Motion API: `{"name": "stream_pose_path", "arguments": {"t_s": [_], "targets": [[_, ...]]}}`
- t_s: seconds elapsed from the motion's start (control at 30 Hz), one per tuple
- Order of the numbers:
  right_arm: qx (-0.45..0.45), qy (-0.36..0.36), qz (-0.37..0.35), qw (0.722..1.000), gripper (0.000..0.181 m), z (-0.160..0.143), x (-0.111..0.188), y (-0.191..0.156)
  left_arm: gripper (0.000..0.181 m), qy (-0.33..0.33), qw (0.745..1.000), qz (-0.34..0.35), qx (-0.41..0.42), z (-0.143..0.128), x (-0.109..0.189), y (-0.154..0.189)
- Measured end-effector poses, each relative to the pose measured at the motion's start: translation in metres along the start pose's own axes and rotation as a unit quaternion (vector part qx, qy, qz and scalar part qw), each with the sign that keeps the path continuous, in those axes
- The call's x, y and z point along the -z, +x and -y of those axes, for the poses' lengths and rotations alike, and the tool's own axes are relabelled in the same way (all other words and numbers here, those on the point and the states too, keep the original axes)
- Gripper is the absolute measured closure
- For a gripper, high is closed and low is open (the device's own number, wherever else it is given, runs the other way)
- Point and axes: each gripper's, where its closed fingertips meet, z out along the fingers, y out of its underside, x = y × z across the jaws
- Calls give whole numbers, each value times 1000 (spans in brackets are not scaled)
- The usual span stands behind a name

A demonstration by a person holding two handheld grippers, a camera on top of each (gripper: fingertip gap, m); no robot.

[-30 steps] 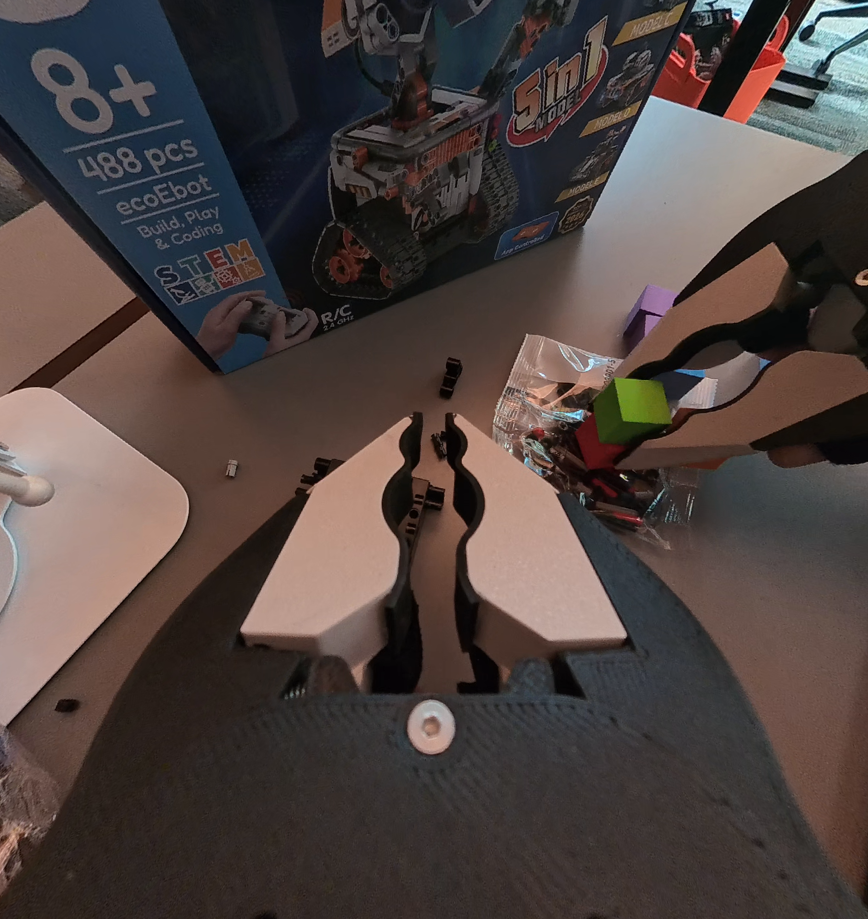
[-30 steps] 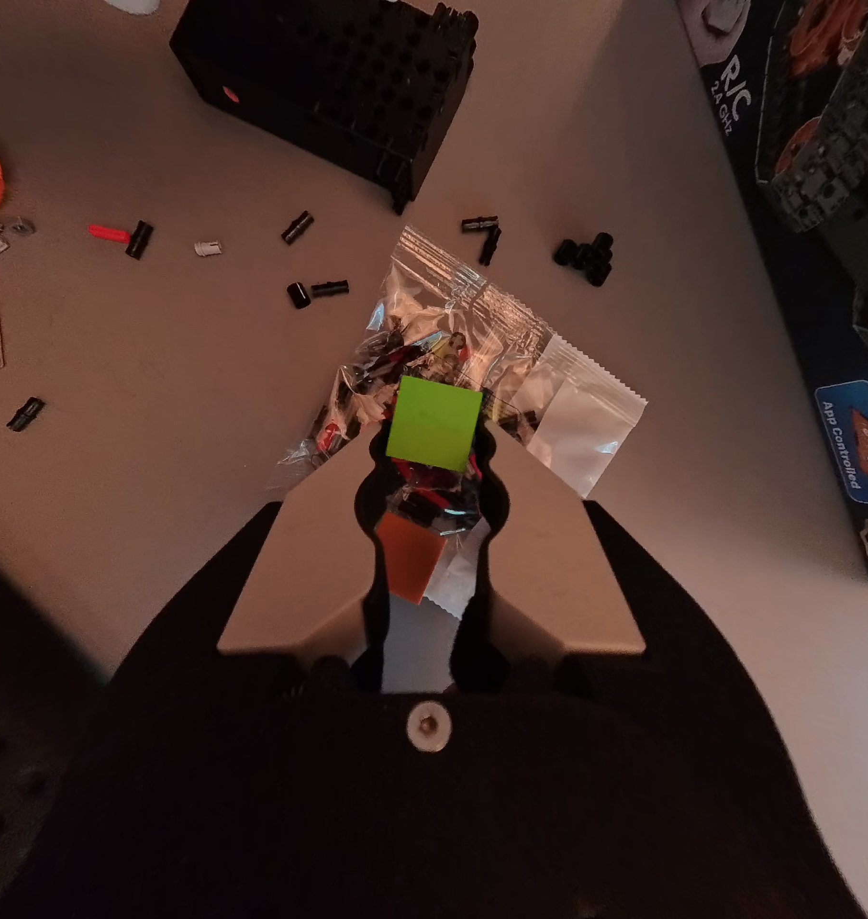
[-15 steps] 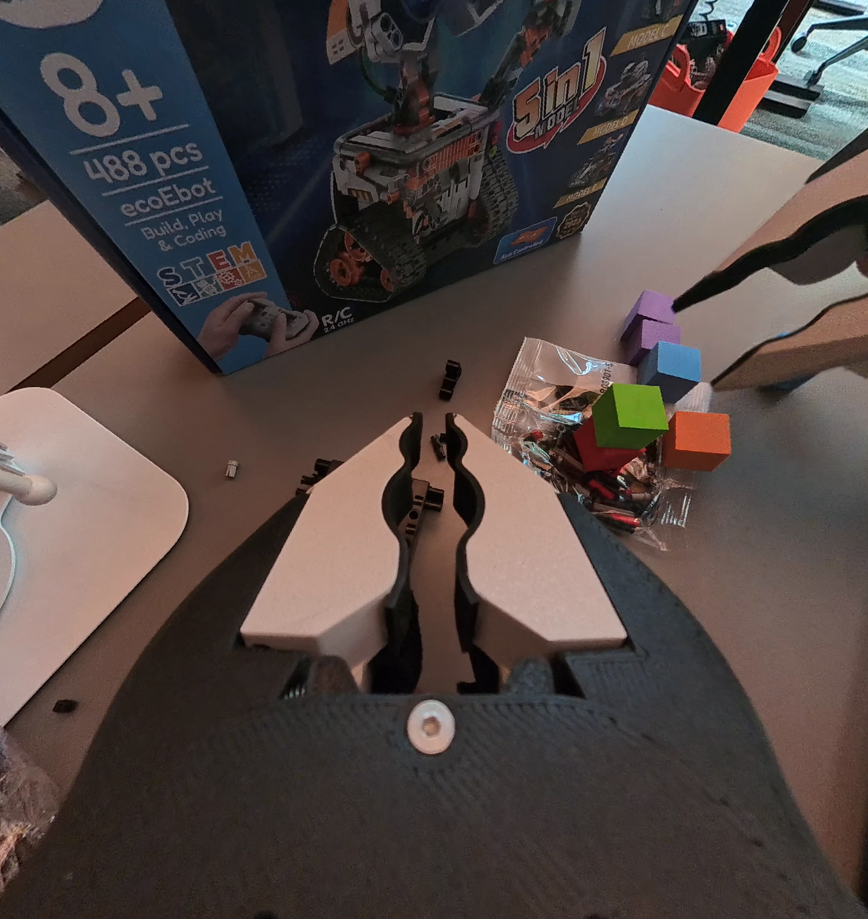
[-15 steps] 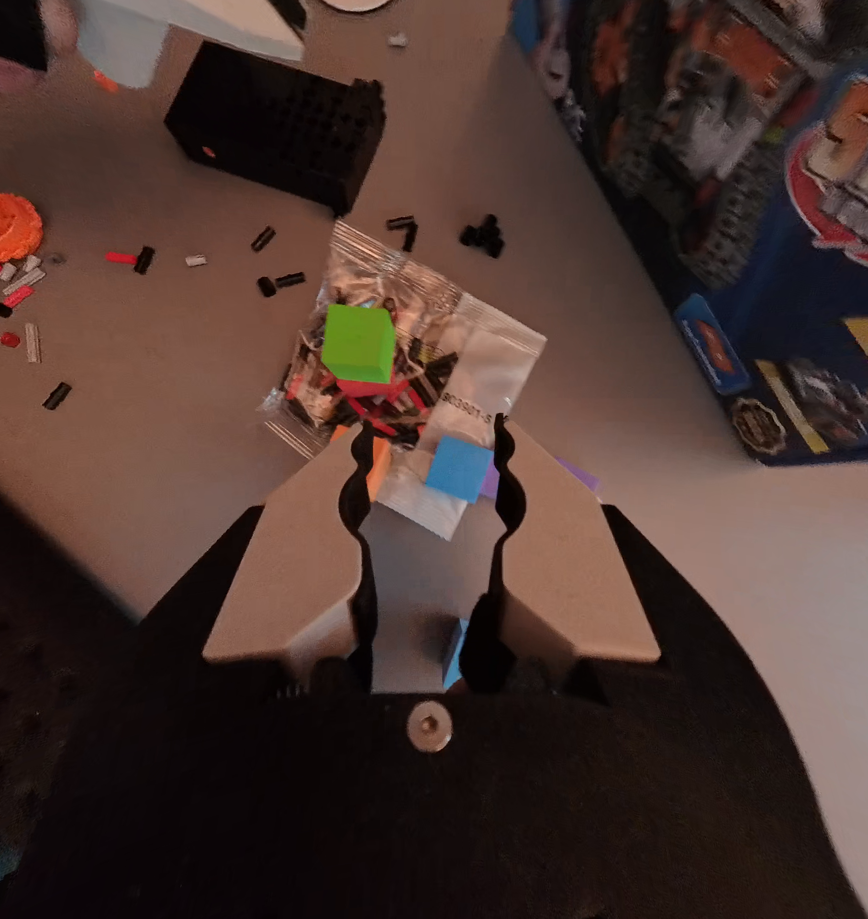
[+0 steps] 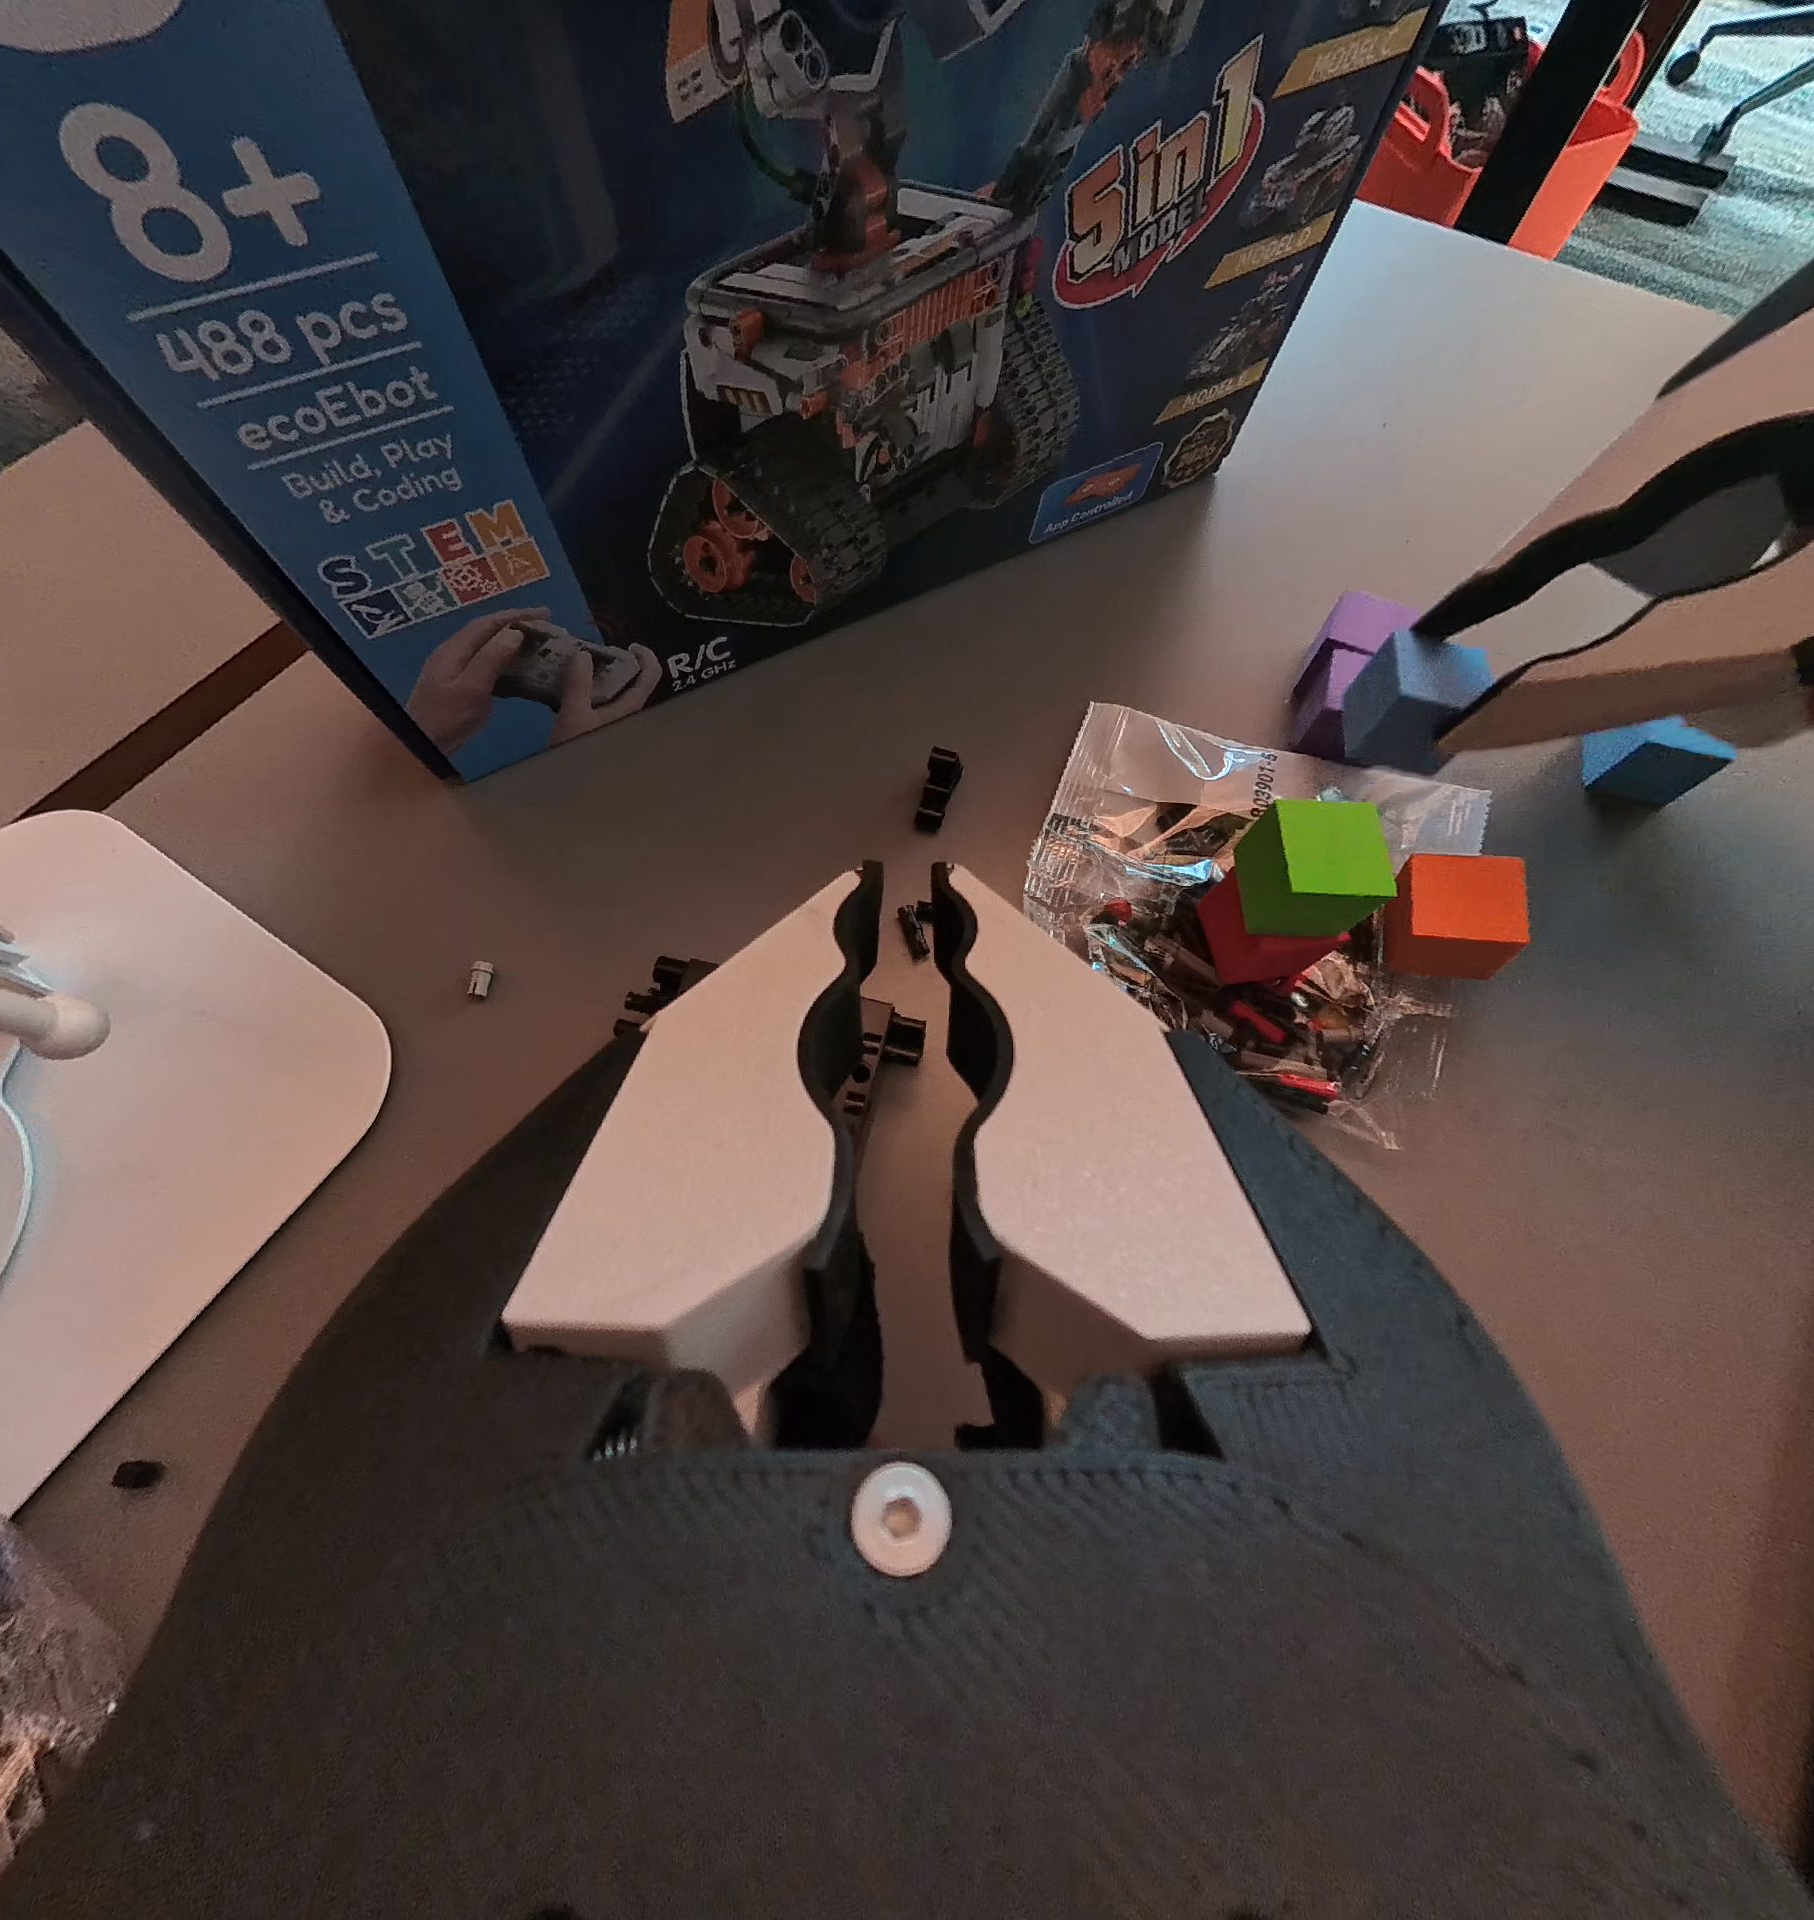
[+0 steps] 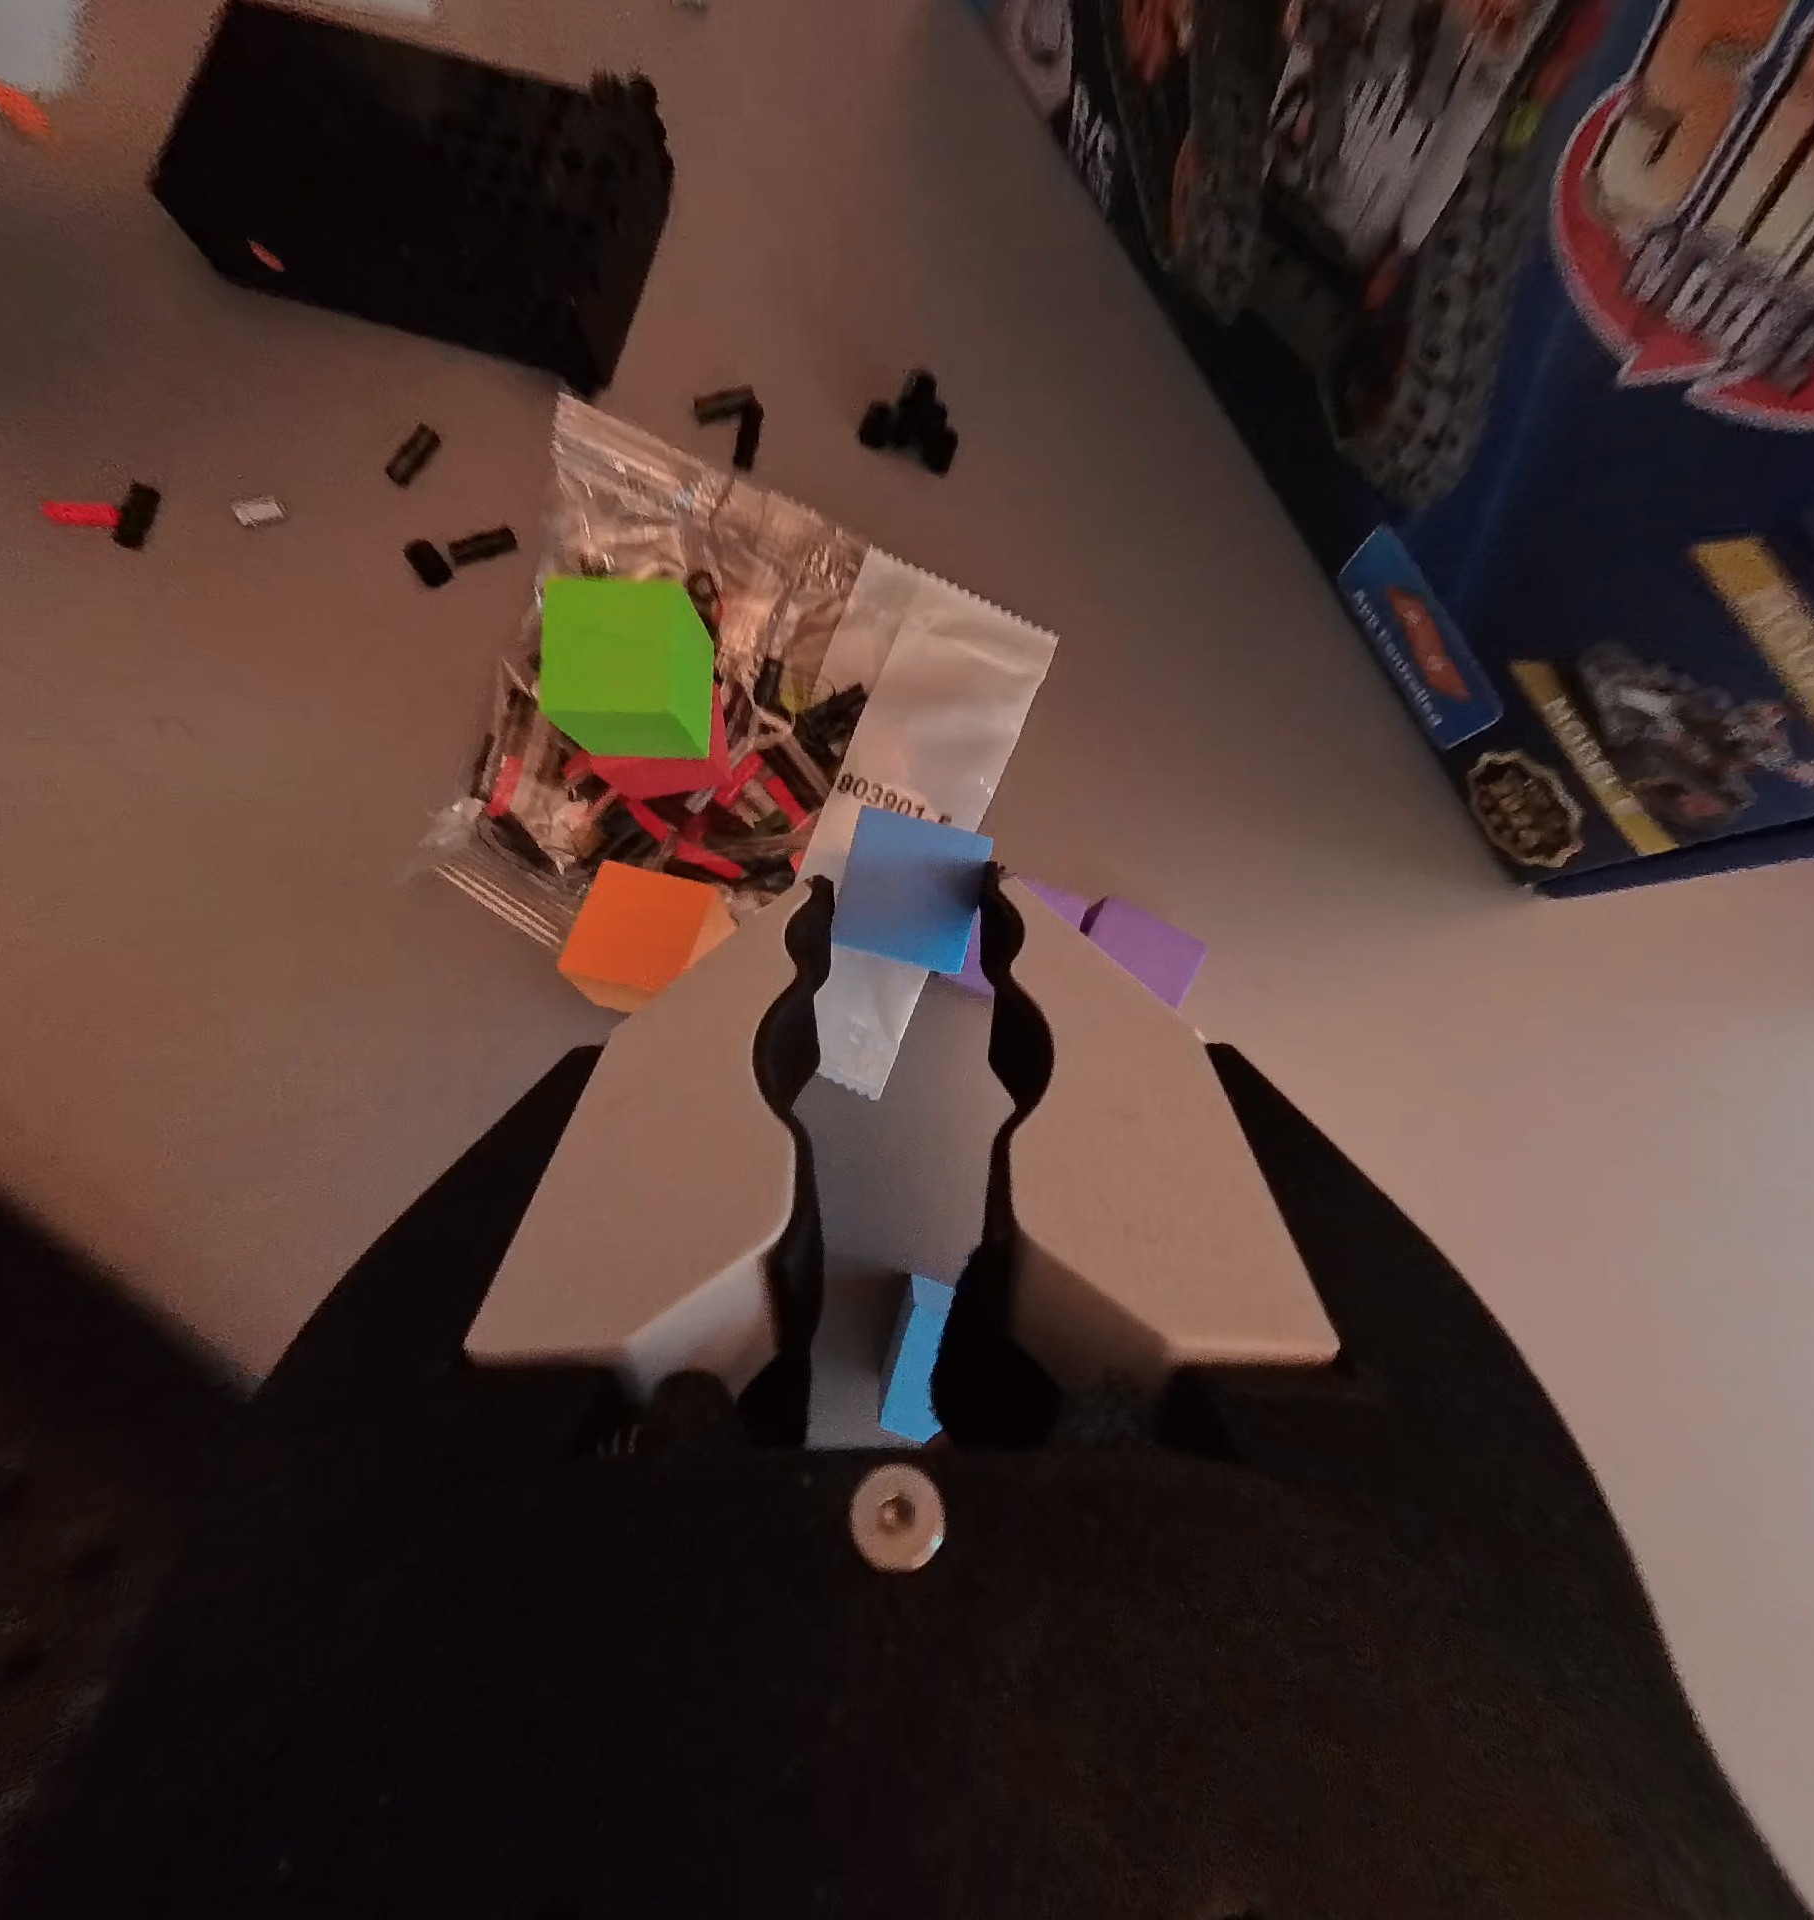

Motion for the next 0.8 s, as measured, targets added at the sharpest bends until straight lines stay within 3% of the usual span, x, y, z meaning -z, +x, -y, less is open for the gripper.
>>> {"name": "stream_pose_path", "arguments": {"t_s": [0.17,0.27,0.57,0.8], "targets": [[30,52,40,997,154,42,23,-23,173,-1,1000,2,-1,0,0,-1],[59,47,64,995,154,56,24,-44,173,-1,1000,2,-1,0,0,0],[87,-10,55,995,154,54,-4,-55,173,-1,1000,0,-1,0,0,-1],[88,-4,44,995,142,54,2,-53,173,1,1000,0,2,0,0,-2]]}}
